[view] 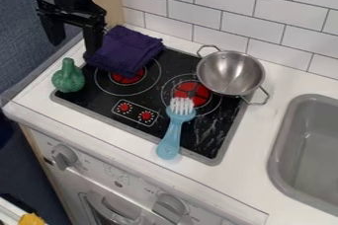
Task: Moved the blue brush in the middle of the two burner
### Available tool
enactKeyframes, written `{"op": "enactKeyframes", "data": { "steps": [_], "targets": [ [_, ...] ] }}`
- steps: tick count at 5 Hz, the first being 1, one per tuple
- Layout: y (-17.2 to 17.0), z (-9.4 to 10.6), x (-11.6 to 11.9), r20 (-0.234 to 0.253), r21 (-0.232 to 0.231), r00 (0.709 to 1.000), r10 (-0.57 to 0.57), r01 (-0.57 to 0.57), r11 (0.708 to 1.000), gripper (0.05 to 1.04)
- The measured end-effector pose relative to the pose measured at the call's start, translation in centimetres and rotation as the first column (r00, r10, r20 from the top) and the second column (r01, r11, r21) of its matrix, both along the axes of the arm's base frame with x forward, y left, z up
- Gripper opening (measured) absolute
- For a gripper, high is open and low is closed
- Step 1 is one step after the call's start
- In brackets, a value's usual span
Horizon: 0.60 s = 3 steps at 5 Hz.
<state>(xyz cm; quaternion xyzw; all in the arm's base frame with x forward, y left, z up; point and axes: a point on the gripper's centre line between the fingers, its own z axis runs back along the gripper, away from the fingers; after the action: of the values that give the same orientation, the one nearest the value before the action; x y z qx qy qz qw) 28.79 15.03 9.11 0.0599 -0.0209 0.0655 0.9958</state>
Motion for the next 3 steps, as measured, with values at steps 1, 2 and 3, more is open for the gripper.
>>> {"op": "enactKeyframes", "data": {
  "steps": [1,2,3],
  "targets": [
    [-0.2,-0.9,-0.2,-0.025,-0.014,1.000,0.005,-0.005,1.000,1.000],
    [-3.0,-0.8,-0.6,-0.041,-0.032,0.999,-0.034,0.033,0.999,1.000],
    [-7.5,0.1,-1.1,-0.019,-0.066,0.994,-0.104,0.102,0.993,1.000]
  ]
}}
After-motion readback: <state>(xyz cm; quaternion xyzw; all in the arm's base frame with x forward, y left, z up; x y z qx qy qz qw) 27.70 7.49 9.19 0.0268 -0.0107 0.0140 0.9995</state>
